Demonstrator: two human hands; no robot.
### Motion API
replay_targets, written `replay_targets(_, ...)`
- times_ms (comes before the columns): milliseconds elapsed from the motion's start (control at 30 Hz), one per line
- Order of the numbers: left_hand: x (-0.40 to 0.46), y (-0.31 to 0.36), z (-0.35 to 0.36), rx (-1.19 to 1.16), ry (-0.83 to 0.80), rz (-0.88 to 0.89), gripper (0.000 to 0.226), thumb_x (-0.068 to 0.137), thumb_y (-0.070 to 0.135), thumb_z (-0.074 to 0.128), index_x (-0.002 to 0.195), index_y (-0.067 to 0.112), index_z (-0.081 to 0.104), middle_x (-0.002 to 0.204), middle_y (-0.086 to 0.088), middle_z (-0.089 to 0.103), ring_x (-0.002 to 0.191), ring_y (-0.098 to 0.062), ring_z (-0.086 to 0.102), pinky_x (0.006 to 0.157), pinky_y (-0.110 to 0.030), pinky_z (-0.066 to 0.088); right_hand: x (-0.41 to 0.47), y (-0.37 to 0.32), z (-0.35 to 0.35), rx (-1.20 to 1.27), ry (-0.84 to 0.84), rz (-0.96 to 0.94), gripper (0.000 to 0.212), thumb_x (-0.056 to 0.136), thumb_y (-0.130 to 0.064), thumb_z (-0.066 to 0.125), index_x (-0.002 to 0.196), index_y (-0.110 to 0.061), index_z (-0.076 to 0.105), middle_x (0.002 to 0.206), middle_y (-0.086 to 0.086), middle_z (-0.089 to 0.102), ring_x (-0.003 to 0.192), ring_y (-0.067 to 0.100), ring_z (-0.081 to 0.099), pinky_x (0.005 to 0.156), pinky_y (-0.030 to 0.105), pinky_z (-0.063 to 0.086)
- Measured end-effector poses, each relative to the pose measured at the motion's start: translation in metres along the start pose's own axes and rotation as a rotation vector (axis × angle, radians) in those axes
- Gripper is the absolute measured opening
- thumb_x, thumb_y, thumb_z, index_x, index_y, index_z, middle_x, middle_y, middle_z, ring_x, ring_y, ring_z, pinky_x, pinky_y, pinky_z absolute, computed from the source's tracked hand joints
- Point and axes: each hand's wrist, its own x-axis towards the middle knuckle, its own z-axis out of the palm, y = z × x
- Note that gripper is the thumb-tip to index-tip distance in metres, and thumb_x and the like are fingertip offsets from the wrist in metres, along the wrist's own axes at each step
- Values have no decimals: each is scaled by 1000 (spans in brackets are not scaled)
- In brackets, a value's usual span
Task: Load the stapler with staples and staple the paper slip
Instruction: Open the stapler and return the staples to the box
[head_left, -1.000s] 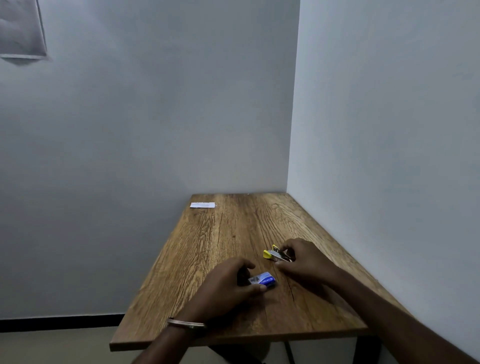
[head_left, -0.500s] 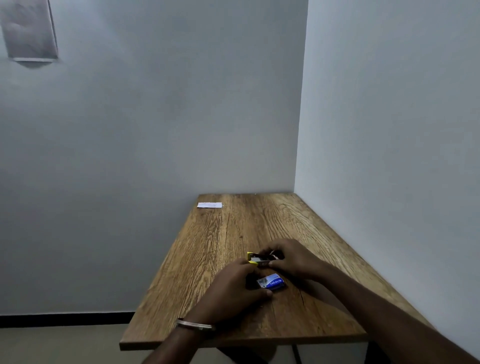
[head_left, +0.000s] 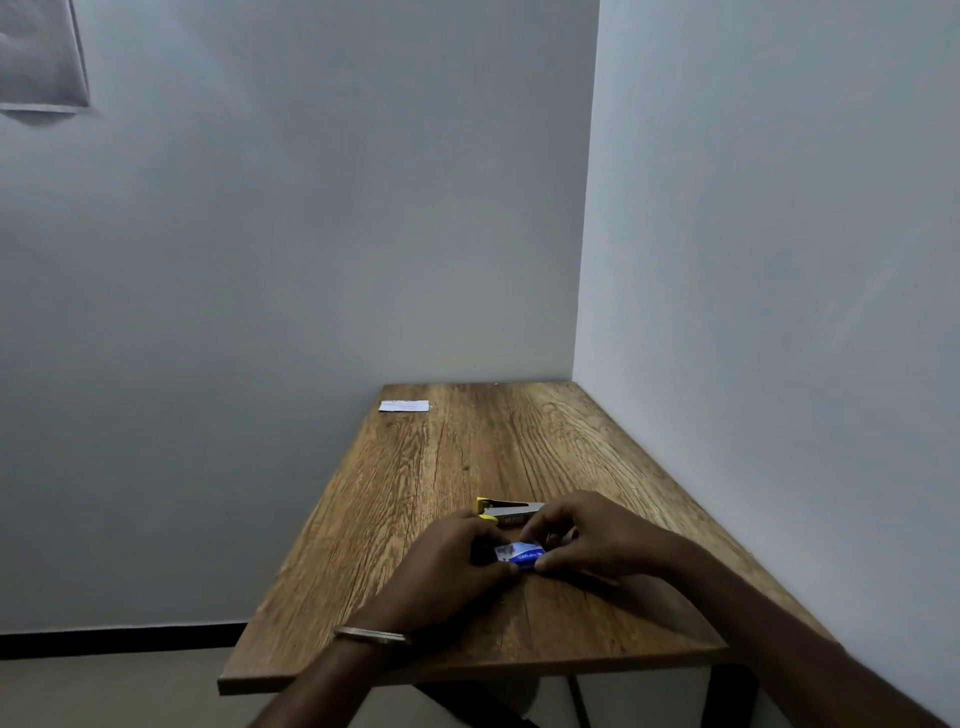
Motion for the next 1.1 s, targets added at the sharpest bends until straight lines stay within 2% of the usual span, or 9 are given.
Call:
replay_targets(100,3,1,-4,19,34,3,32,85,40,68,114,27,69,107,10,66,90,0,58,81,-24,52,4,-1,-1,-2,72,-18,30,83,-25,79,113,-24,73,103,-15,69,92,-4,63,73,12,50)
replay_targets(233,16,-2,-11,46,103,15,36,87,37,66,122,27,64,112,11,65,94,1,55,83,-20,48,11,-3,-4,-27,224,-28,25,84,-30,77,108,-26,73,100,-14,68,90,-2,62,72,12,48)
replay_targets(467,41,-6,-10,105,157,3,34,87,30,68,120,22,67,113,6,69,101,-7,60,88,-28,50,27,2,6,-79,392,31,27,84,-27,76,110,-20,75,105,-8,71,95,3,62,78,16,47)
replay_targets(633,44,-11,-1,99,145,-35,31,88,29,67,118,20,68,114,4,69,102,-9,61,90,-30,51,27,6,19,3,442,109,19,84,-28,76,103,-29,77,95,-15,70,88,-2,62,72,15,45)
replay_targets(767,45,-14,2,117,154,-41,33,87,31,68,118,22,69,113,5,68,100,-8,61,89,-30,51,26,5,18,-18,462,117,19,81,-27,80,100,-26,79,90,-14,72,84,-3,64,67,12,43)
replay_targets(900,50,-17,1,129,122,-34,32,87,31,68,118,22,69,112,5,69,99,-9,61,89,-32,52,28,7,16,-49,452,103,24,80,-24,81,103,-22,79,94,-8,76,85,-1,66,71,13,48)
replay_targets(1100,73,-23,4,176,92,-37,33,89,28,65,121,19,68,116,1,68,103,-13,61,90,-31,50,45,18,11,-95,434,112,25,82,-23,79,107,-18,78,97,-4,77,84,3,69,79,27,58)
